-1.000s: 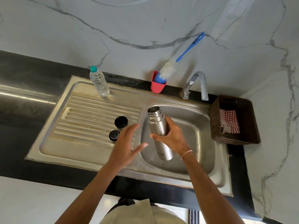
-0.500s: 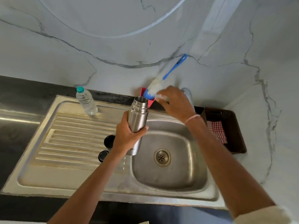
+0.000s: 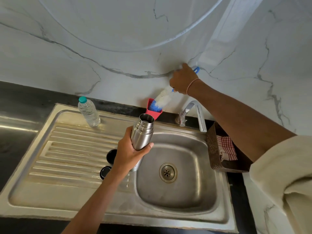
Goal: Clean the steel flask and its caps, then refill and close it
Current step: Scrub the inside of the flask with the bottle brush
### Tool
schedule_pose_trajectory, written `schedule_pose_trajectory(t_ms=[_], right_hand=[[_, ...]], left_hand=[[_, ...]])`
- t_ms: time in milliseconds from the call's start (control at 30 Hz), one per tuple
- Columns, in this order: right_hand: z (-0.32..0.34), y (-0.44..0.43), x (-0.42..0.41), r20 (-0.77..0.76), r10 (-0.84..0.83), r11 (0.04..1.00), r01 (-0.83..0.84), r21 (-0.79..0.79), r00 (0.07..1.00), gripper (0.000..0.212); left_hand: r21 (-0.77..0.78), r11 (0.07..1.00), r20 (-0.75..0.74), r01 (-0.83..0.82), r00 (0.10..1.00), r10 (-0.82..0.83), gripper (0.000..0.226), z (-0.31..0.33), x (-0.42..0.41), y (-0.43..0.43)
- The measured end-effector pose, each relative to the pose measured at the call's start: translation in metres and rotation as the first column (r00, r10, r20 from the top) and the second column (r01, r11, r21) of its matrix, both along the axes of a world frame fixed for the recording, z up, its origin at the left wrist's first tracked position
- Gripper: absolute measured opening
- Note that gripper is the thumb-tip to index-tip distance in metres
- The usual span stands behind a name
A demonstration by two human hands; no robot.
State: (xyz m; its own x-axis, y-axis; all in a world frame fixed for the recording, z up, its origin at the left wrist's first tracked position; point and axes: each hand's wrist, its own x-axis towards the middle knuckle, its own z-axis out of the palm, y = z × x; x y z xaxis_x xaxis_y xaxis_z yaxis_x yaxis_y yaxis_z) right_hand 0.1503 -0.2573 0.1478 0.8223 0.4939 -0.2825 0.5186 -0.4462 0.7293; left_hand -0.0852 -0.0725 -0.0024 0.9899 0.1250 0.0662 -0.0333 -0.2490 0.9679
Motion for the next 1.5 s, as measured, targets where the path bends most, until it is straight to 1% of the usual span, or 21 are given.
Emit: schedule_pose_trajectory(t_ms=[167,333,467,533,667,733,867,1000,1167,1367,1433,1500], right_hand=[[0.008,0.006,0.004,-0.064,-0.057,0.992,0.063,0.107,0.996,0.018],[0.048,0.009,0.003,-0.005,-0.086,0.978,0.085,0.190,0.996,0.033],[0.064,0.014,-0.007,0.051,-0.090,0.977,0.078,0.199,0.995,0.036],[0.058,0.020,-0.013,0.045,-0.084,0.979,0.074,0.189,0.995,0.033],[0.035,0.029,-0.023,0.017,-0.047,0.976,0.042,0.211,0.999,0.013],[0.024,0.032,-0.026,0.013,-0.051,0.975,0.047,0.218,0.999,0.008],[0.006,0.033,-0.031,0.018,-0.078,0.972,0.072,0.225,0.997,0.006],[0.009,0.026,-0.029,0.025,-0.090,0.962,0.080,0.262,0.996,0.007],[0.028,0.008,-0.033,0.042,-0.158,0.939,0.137,0.315,0.987,0.021],[0.047,-0.024,-0.055,0.132,-0.218,0.902,0.148,0.404,0.967,0.030],[0.051,-0.037,-0.063,0.164,-0.270,0.873,0.169,0.458,0.949,0.033],[0.053,-0.051,-0.072,0.165,-0.360,0.810,0.220,0.543,0.918,0.040]], left_hand=[[0.011,0.999,0.008,-0.031,0.999,0.031,0.061,0.000,0.000,0.004],[0.002,1.000,0.021,-0.028,0.999,0.027,0.062,0.003,0.000,0.004],[-0.008,0.999,0.013,-0.040,0.999,0.040,0.064,0.004,-0.001,0.002],[-0.006,0.999,0.013,-0.045,0.999,0.045,0.064,0.005,-0.002,0.002],[0.001,0.999,-0.008,-0.043,0.999,0.043,0.068,0.002,-0.005,0.006],[0.007,0.999,-0.012,-0.046,0.999,0.046,0.070,0.001,-0.008,0.008],[0.018,0.998,-0.008,-0.060,0.998,0.060,0.067,0.005,-0.013,0.013],[0.021,0.997,-0.018,-0.071,0.997,0.072,0.069,0.007,-0.017,0.016],[-0.019,0.998,-0.035,-0.062,0.998,0.062,0.070,0.012,-0.015,0.016],[-0.034,0.998,-0.037,-0.050,0.998,0.049,0.069,0.019,-0.011,0.010],[-0.015,0.998,-0.046,-0.061,0.997,0.060,0.065,0.019,-0.007,0.010],[-0.003,0.998,-0.056,-0.066,0.996,0.065,0.062,0.018,-0.003,0.008]])
